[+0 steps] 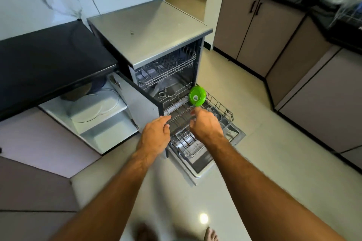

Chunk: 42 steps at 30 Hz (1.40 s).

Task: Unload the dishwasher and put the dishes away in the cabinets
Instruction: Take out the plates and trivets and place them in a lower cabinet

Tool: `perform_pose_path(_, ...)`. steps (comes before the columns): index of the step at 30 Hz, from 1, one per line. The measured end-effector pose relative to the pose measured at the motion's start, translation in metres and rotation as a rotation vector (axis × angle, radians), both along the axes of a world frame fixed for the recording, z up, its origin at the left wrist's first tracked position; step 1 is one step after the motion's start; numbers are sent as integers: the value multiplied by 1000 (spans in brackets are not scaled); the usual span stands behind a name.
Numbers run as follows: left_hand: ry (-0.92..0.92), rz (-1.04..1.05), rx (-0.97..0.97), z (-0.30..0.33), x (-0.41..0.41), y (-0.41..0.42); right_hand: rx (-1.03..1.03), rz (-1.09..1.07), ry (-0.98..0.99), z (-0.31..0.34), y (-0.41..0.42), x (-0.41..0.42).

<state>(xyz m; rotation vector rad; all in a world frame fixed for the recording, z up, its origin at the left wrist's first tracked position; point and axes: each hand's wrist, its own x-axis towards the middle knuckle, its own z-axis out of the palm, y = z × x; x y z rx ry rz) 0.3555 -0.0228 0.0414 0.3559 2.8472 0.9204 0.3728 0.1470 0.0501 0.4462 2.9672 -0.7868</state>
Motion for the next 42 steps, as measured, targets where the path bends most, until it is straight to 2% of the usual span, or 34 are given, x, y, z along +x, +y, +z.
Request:
perform_pose_path(5,-37,17,25,-9,8,59,-35,-31,-46,-6,71,15)
perform_pose_path(11,-95,48,77,-23,4,100,-58,-34,-87,-12,116,2)
perform_pose_path(17,-140,4,43,-40,-51,140,-42,-21,-105,-17,145,-48)
perform_pose_path(23,-99,-85,-37,-53,-107,165,-32,8,-163,-30,173,-89)
perform_pose_path(26,-179,-98,-40,-65,-133,174,-67,-5,-180,-41,190,-110)
perform_pose_path(32,-221,26,-30,-78,-170,186,-126,5,-198,-67,217,-153)
perform_pose_path(42,-280,204,-60,-108,-207,239,-76,134,-260,-115,269,-227)
